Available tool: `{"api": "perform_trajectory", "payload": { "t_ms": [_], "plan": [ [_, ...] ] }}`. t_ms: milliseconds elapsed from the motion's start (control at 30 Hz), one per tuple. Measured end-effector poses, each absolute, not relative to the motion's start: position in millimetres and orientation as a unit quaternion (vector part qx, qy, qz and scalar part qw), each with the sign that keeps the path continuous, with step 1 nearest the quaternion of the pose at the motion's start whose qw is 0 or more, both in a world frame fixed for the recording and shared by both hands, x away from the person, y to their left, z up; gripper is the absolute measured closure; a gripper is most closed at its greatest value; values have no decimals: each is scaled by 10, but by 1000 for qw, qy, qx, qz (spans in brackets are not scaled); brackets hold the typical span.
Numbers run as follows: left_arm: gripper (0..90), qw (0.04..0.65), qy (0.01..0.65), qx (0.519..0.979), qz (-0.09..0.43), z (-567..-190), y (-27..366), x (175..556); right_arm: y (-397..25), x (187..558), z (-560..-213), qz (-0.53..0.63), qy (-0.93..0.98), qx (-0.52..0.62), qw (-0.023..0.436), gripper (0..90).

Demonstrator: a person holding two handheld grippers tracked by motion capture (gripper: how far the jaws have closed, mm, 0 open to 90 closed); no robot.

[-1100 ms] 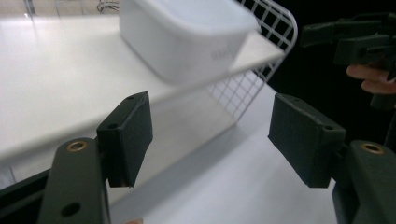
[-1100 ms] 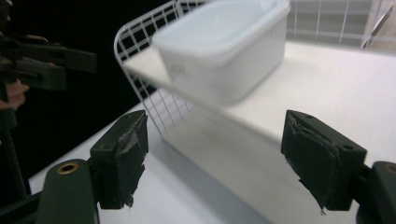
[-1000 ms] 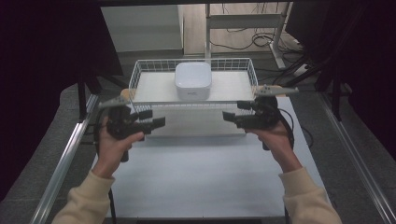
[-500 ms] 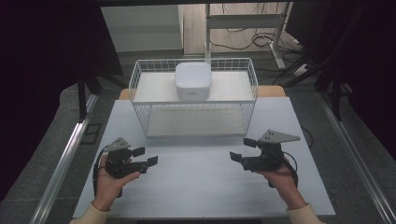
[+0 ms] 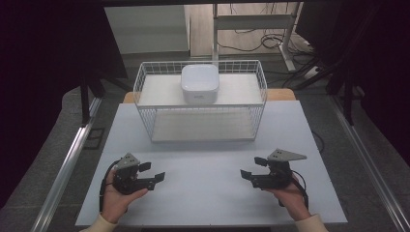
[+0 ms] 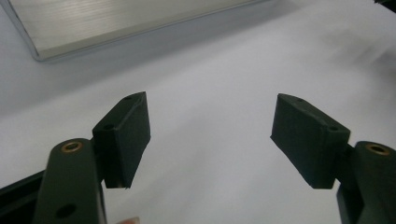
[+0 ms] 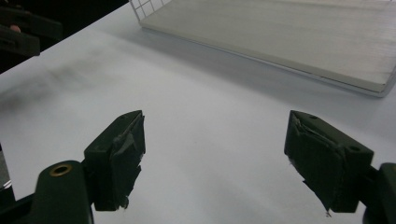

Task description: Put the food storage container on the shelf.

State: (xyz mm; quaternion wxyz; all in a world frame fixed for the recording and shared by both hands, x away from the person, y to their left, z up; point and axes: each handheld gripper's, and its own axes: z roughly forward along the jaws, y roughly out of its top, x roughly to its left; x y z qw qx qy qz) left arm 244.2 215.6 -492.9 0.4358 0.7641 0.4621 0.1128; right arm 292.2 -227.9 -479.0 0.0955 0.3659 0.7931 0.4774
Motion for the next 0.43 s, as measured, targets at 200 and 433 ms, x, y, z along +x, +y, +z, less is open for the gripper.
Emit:
{"api": "perform_trajectory", "payload": {
  "t_ms": [200,433],
  "plan": [
    [275,434,461,766,112,-4948,2147,2445,-2290,2917,-4778,483,789,367,98,201],
    [274,435,470,759,115,-4958,2183,2458,-2362,2948,-4774,493,778,377,98,196]
  ]
}}
